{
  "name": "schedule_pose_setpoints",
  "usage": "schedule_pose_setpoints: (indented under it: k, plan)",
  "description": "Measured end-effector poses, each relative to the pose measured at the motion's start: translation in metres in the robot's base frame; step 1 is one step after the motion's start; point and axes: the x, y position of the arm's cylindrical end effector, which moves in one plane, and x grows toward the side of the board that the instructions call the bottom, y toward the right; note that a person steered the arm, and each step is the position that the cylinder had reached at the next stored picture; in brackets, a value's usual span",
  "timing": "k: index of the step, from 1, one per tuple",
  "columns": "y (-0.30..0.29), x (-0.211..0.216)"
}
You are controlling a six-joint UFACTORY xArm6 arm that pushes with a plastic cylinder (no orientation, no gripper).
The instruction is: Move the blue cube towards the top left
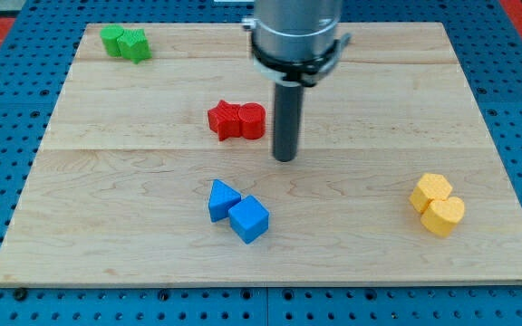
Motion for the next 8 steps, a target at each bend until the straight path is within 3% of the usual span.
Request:
schedule_pose_setpoints:
  k: [1, 2, 3, 4, 6, 7, 8]
  plan:
    - [-0.057, 0.0]
    - [-0.034, 0.012]
    - [0.043, 0.054]
    - [0.015, 0.096]
    - [-0.105, 0.11]
    - [-0.17, 0.106]
    - [-0.178, 0.045]
